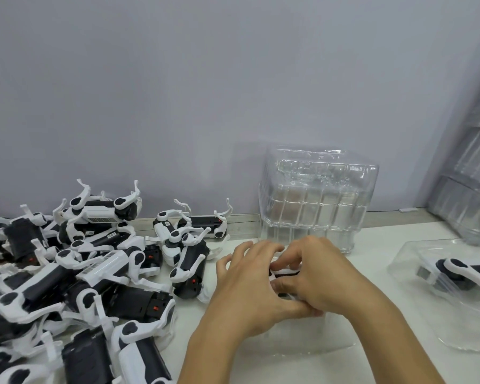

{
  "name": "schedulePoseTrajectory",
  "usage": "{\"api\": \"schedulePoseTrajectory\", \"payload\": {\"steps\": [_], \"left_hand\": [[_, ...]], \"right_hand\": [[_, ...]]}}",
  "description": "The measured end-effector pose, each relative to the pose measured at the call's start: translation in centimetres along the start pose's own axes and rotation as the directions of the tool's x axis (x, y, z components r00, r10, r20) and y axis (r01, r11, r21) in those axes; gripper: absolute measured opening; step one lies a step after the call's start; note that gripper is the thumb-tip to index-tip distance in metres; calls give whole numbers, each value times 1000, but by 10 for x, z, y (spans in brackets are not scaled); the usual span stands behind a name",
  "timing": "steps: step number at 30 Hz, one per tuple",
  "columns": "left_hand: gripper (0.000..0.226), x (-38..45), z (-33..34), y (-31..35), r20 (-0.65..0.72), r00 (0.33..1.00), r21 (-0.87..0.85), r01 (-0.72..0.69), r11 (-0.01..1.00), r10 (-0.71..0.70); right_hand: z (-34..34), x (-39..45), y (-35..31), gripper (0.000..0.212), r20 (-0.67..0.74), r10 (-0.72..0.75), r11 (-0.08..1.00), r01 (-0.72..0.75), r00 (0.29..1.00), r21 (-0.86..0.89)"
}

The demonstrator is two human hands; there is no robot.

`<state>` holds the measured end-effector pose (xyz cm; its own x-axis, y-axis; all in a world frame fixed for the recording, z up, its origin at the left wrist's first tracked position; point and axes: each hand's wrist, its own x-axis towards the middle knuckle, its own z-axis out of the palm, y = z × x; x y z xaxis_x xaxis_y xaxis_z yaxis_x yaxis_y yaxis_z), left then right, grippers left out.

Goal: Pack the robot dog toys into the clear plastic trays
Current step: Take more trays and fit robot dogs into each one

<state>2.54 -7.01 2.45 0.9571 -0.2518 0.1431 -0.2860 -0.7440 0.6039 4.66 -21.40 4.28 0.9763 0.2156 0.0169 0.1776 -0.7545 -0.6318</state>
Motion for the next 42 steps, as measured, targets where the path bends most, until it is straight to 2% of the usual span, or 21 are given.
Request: {"api": "schedulePoseTrajectory", "payload": {"steps": [3, 6, 12, 16, 18, 21, 27, 32, 34, 37, 40, 42], "left_hand": [[84, 0, 0, -2, 7, 1000, -1, 4, 1000, -4], [94, 0, -1, -3, 27, 999, 14, 27, 1000, -27], [81, -2, -3, 0, 52, 998, 52, 41, 998, -44], [84, -3, -5, 2, 91, 993, 100, 64, 993, -74], [91, -4, -5, 3, 125, 989, 140, 58, 988, -76], [91, -5, -4, 3, 163, 984, 225, 29, 974, -67], [78, -8, -6, 8, 85, 996, 261, -42, 964, 21], [78, -10, -21, 28, -48, 971, 342, -206, 917, 236], [74, -11, -28, 39, -137, 934, 387, -256, 886, 330], [68, -12, -33, 51, -282, 864, 433, -274, 859, 417], [70, -12, -33, 55, -376, 804, 507, -238, 829, 461], [69, -10, -32, 52, -403, 791, 522, -214, 825, 461]], "right_hand": [[-11, -2, 9, 18, 6, -2, 1000, 2, 1000, 16], [-26, -4, 27, 16, -83, 48, 999, -48, 995, 4], [-25, -3, 35, 24, -103, 30, 999, -31, 994, -8], [-32, -3, 41, 17, -243, 10, 983, 34, 970, 179], [-33, -3, 43, 17, -330, 0, 979, 67, 944, 193], [-31, -3, 42, 17, -366, -24, 978, 98, 930, 186], [-47, -11, 30, 15, -404, -89, 954, 194, 911, 227], [-86, -32, 10, 15, -582, -130, 870, 374, 803, 322], [-92, -36, 6, 16, -613, -121, 878, 372, 781, 301], [-92, -37, 2, 17, -619, -111, 918, 319, 778, 237], [-89, -36, 0, 41, -563, -139, 933, 298, 815, 201], [-88, -35, 0, 53, -523, -129, 925, 293, 843, 243]]}}
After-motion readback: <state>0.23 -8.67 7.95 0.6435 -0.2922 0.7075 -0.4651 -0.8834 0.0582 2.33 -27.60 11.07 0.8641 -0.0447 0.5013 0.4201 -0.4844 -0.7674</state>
